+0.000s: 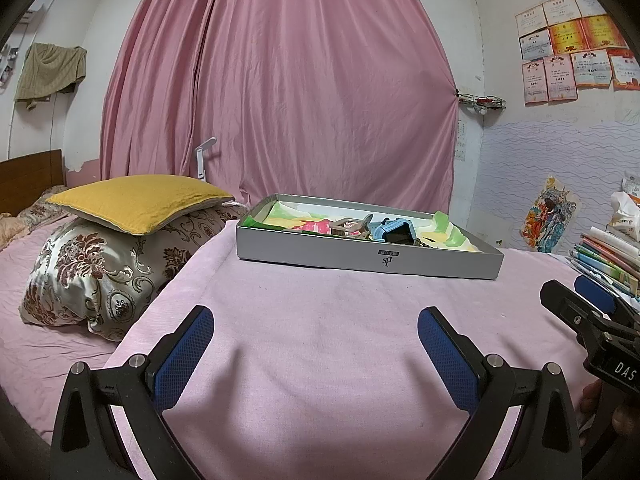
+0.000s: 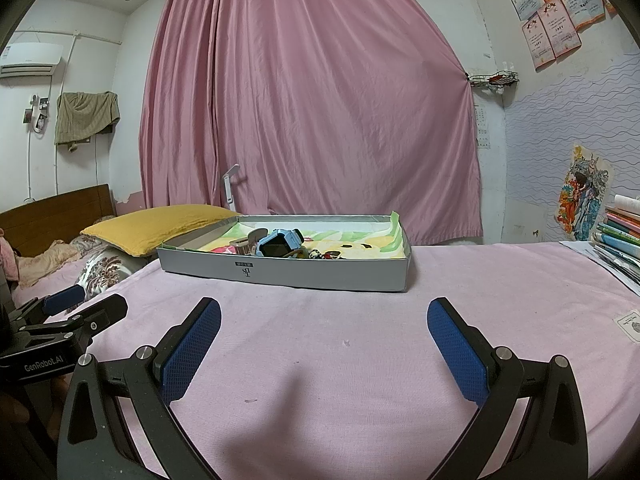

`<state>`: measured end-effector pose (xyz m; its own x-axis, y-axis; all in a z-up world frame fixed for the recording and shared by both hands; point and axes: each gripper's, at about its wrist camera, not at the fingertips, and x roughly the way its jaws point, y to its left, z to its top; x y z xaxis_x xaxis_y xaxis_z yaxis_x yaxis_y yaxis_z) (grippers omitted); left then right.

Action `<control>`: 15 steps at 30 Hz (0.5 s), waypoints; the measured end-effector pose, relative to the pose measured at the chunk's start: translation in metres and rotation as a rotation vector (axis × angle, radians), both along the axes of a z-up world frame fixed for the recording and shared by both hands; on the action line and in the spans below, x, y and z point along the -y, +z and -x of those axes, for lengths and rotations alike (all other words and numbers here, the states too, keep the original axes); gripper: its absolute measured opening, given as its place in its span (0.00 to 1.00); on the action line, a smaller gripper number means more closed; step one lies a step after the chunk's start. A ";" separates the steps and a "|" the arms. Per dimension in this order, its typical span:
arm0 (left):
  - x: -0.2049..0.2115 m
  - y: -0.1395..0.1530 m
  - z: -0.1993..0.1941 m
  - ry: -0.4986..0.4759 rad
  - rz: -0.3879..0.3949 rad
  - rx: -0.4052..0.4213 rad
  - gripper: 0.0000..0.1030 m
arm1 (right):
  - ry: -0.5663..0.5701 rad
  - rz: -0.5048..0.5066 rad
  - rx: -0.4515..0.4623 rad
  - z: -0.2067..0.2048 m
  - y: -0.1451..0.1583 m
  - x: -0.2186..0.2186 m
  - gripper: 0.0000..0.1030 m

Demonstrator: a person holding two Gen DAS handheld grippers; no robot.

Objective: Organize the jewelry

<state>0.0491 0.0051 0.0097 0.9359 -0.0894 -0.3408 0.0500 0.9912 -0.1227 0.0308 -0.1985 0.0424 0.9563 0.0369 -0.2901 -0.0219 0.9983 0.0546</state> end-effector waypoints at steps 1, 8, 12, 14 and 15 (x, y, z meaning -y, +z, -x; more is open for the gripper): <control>0.000 0.000 0.000 0.000 0.000 0.000 0.99 | 0.000 0.000 0.000 0.000 0.000 0.000 0.98; -0.001 0.000 0.000 -0.001 -0.001 0.000 0.99 | 0.000 0.000 0.000 0.000 0.000 0.000 0.98; 0.000 0.000 0.000 0.000 -0.001 0.000 0.99 | 0.000 0.000 0.000 0.000 0.000 0.000 0.98; -0.001 0.000 0.000 0.000 -0.001 0.000 0.99 | 0.000 0.000 0.000 0.000 0.000 0.000 0.98; 0.000 0.000 0.000 0.000 -0.001 0.000 0.99 | 0.000 0.001 0.000 0.000 0.000 0.000 0.98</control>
<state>0.0492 0.0050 0.0098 0.9359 -0.0894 -0.3407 0.0504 0.9913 -0.1217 0.0307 -0.1984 0.0421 0.9563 0.0368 -0.2902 -0.0219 0.9983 0.0541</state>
